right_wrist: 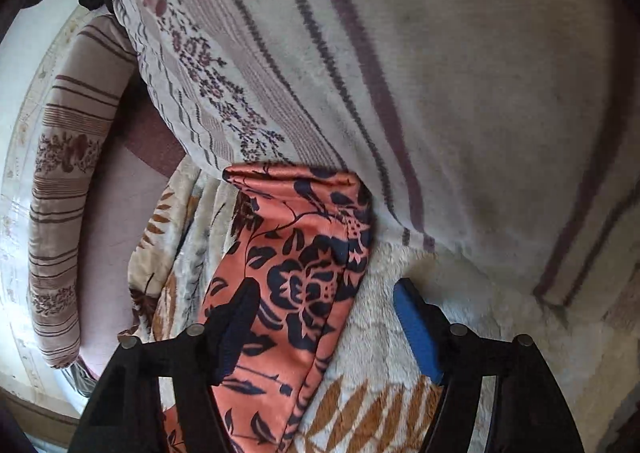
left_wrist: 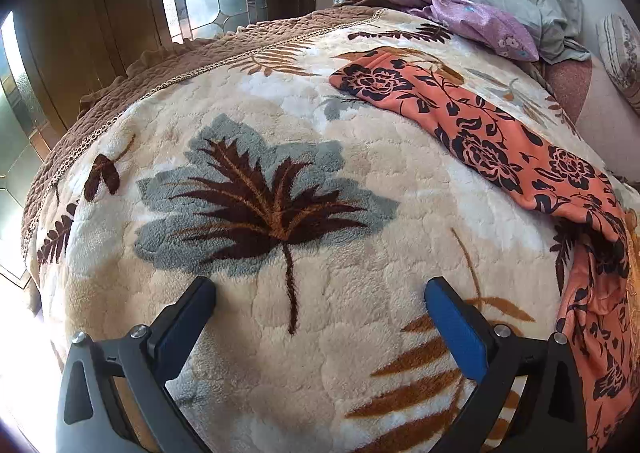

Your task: Fold small clothes

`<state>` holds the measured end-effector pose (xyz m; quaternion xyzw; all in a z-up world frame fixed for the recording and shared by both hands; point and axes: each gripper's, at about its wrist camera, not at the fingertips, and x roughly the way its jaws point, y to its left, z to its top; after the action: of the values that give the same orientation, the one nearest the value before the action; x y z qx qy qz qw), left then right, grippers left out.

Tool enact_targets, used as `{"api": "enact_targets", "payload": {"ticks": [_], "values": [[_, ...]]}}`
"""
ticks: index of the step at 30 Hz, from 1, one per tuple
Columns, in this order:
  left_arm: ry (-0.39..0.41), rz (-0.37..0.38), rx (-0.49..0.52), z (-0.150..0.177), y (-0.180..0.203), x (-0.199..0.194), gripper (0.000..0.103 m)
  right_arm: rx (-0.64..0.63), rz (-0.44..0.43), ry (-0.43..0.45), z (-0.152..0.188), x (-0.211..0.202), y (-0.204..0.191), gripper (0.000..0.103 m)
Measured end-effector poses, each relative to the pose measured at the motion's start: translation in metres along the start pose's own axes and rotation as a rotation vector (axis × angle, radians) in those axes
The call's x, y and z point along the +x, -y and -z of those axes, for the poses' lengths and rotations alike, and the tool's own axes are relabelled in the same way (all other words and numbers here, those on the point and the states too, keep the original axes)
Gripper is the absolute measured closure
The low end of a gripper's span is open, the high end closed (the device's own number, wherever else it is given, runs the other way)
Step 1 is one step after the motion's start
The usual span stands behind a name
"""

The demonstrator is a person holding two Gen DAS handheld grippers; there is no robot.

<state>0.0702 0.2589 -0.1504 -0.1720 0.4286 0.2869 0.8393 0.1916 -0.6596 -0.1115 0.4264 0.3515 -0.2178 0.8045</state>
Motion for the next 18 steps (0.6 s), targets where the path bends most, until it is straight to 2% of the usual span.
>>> {"api": "enact_targets", "payload": {"ticks": [1,3,4,5,6,10,13,15,18], "values": [[0.009,0.014,-0.004,0.001,-0.003,0.000,0.000,-0.012,0.019,0.001,-0.003,0.004,-0.001,0.048],[0.027,0.026,-0.002,0.004,-0.004,-0.001,0.000,-0.033,0.066,-0.012,-0.010,0.010,-0.004,0.076],[0.032,0.025,-0.002,0.005,-0.004,-0.002,0.000,-0.041,0.079,-0.017,-0.012,0.011,-0.006,0.080],[0.032,0.021,0.000,0.004,-0.003,-0.001,0.000,-0.048,0.076,-0.022,-0.015,0.009,-0.009,0.090],[0.034,0.018,0.002,0.004,-0.003,0.000,0.000,-0.064,0.061,-0.015,-0.017,0.003,-0.016,0.095],[0.051,0.009,0.004,0.005,-0.002,0.000,0.000,-0.243,-0.062,0.054,-0.009,-0.049,-0.080,0.096],[0.057,0.016,0.000,0.006,-0.003,-0.001,0.000,-0.386,-0.223,0.104,0.016,-0.107,-0.150,0.097],[0.059,0.018,-0.001,0.006,-0.004,-0.001,0.000,-0.485,-0.346,0.133,0.048,-0.150,-0.200,0.097],[0.062,0.024,-0.003,0.006,-0.004,-0.002,0.000,-0.615,-0.531,0.134,0.115,-0.200,-0.265,0.097]]}}
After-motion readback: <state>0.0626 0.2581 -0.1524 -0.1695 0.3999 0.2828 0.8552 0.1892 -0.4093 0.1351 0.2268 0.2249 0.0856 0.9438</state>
